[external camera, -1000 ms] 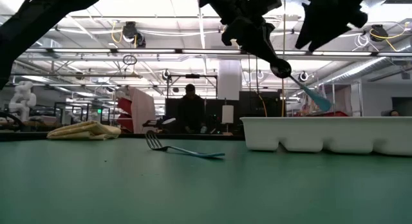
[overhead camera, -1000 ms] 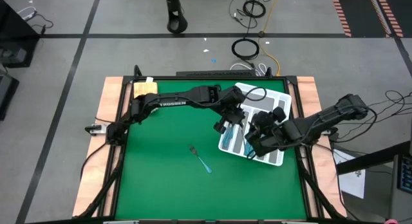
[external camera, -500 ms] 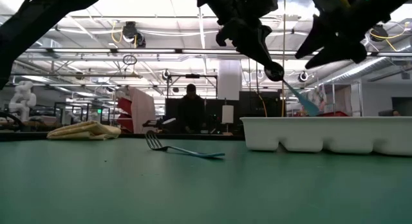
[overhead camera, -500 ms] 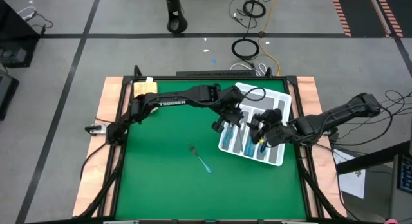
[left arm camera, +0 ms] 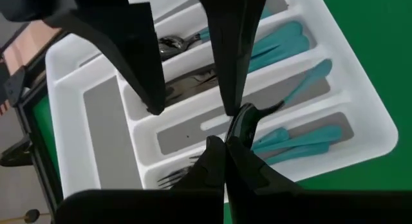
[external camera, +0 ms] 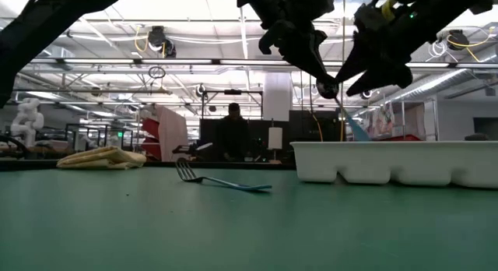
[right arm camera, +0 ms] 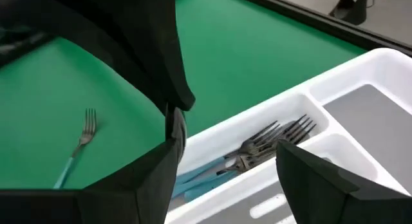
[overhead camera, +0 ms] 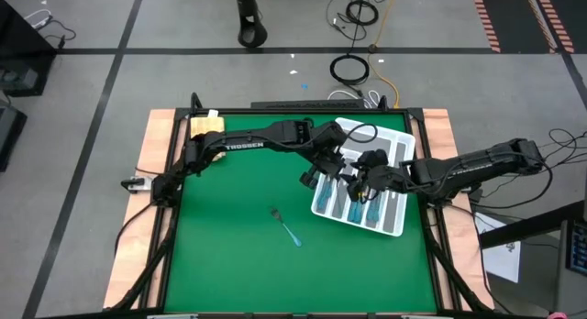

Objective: Sort silverware
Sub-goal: Put the blue spoon into the tray

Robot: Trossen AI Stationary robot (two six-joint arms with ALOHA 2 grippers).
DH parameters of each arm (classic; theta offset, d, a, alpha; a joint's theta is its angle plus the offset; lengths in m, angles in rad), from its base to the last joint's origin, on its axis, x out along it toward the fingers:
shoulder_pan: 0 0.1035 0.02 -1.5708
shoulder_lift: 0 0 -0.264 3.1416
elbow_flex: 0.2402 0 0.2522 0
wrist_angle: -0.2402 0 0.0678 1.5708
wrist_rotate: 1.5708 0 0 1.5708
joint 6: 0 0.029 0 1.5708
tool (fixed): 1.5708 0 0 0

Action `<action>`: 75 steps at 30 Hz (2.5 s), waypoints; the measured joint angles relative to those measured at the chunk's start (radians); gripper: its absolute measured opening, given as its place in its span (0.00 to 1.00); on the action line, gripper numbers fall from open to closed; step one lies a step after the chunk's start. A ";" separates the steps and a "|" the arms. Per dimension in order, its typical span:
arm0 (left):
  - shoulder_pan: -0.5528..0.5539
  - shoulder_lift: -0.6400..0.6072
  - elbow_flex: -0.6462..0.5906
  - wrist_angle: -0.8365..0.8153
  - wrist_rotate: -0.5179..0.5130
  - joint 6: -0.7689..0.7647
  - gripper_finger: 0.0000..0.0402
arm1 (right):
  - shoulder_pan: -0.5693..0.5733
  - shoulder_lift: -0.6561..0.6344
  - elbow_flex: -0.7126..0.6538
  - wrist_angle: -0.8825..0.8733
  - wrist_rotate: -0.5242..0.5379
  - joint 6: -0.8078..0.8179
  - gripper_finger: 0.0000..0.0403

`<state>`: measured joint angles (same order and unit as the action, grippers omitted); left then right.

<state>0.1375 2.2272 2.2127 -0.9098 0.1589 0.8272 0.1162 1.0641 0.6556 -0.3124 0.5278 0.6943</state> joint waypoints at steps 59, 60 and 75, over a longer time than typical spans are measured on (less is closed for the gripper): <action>0.033 0.002 0.001 0.025 0.012 -0.010 0.00 | -0.191 0.027 0.005 0.082 -0.232 -0.131 0.27; 0.033 0.002 0.001 0.030 0.012 -0.010 0.00 | -0.193 0.027 0.005 0.082 -0.239 -0.130 0.23; 0.026 0.002 0.001 0.055 -0.024 -0.067 0.01 | -0.193 0.030 0.005 0.077 -0.237 -0.116 0.00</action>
<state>0.1638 2.2295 2.2135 -0.8550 0.1347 0.7599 -0.0769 1.0943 0.6605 -0.2354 0.2904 0.5779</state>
